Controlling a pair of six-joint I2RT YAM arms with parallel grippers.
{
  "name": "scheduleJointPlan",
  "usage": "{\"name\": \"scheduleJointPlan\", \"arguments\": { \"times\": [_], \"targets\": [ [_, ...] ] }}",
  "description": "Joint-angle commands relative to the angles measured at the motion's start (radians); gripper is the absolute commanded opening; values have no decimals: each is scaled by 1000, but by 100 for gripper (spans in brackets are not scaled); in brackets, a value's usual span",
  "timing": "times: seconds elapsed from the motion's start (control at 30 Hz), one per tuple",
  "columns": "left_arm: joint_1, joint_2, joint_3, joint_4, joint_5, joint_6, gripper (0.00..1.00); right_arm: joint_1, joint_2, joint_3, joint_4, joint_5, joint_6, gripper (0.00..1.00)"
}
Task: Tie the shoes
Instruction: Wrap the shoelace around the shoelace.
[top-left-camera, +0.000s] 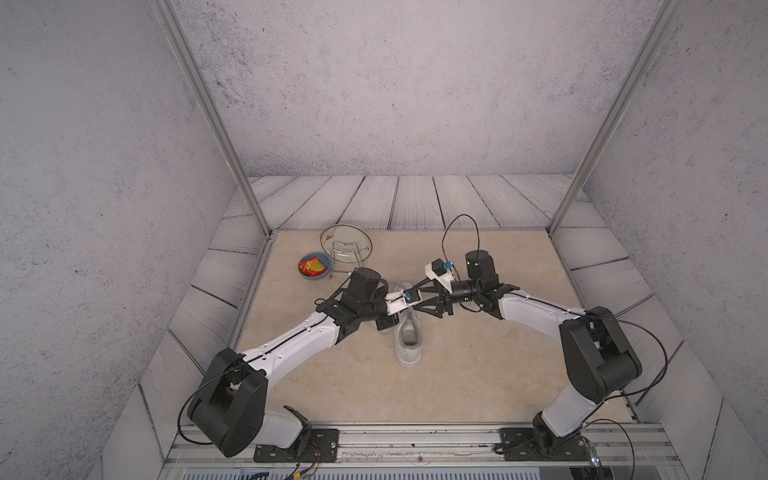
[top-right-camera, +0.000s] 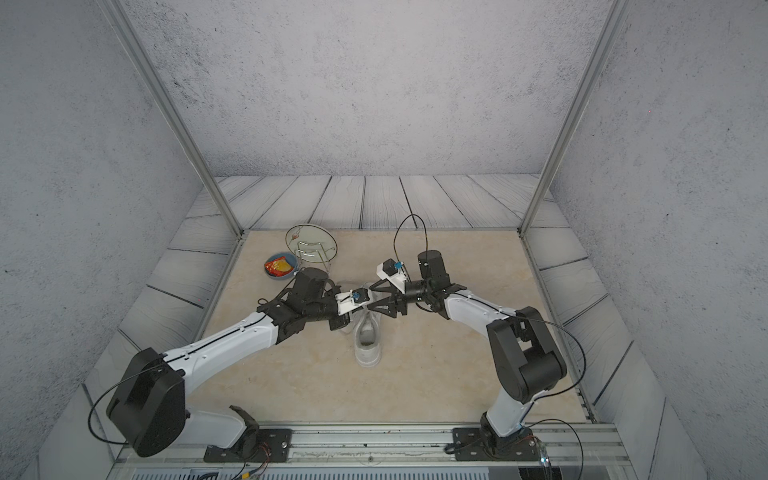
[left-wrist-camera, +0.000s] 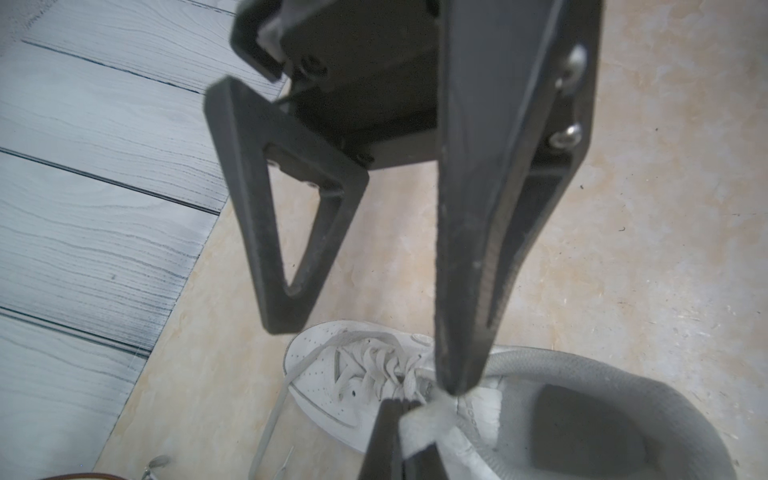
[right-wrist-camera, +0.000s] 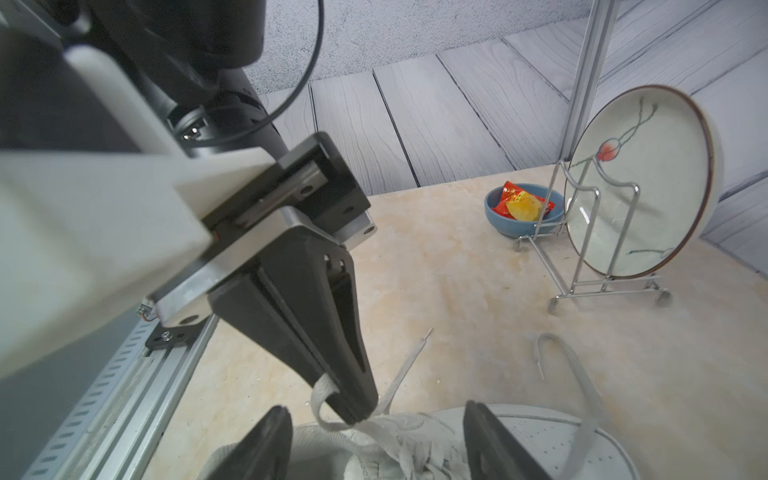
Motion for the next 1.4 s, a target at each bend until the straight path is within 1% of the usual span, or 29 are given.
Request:
{"name": "scheduleJointPlan", "arguments": {
  "times": [0.0, 0.2, 0.37, 0.5, 0.7, 0.77, 0.87, 1.07, 1.1, 1.17, 1.23, 1.3, 1.37],
  "targets": [
    [5, 9, 26, 22, 21, 5, 0, 11, 33, 20, 22, -30, 39, 67],
    [6, 8, 26, 22, 15, 2, 0, 21, 34, -4, 43, -18, 57, 67],
    [5, 10, 29, 20, 13, -2, 0, 32, 37, -5, 47, -1, 64, 62],
    [5, 11, 30, 16, 13, 1, 0, 37, 49, 6, 40, 4, 71, 54],
    [5, 9, 32, 16, 11, -4, 0, 44, 54, 11, 11, -4, 60, 45],
    [7, 10, 32, 15, 12, -6, 0, 46, 54, 13, -1, -4, 52, 37],
    [6, 11, 35, 11, 11, -7, 0, 47, 54, 19, -13, -8, 52, 22],
    [7, 3, 32, 0, -7, -7, 0, 46, 41, 25, -35, 1, 44, 0],
    [7, 2, 33, -6, -12, -7, 3, 46, 36, 26, -41, 4, 41, 0],
    [10, -6, 33, -22, -19, -7, 15, 46, 28, 25, -53, 13, 34, 0],
    [21, -26, 27, -37, -16, -18, 30, 46, 18, 21, -59, 26, 23, 0],
    [49, -55, 13, -28, -5, -56, 43, 46, 8, 16, -60, 35, 20, 0],
    [84, -82, -1, -6, 17, -112, 49, 47, 2, 13, -59, 39, 20, 0]
  ]
}}
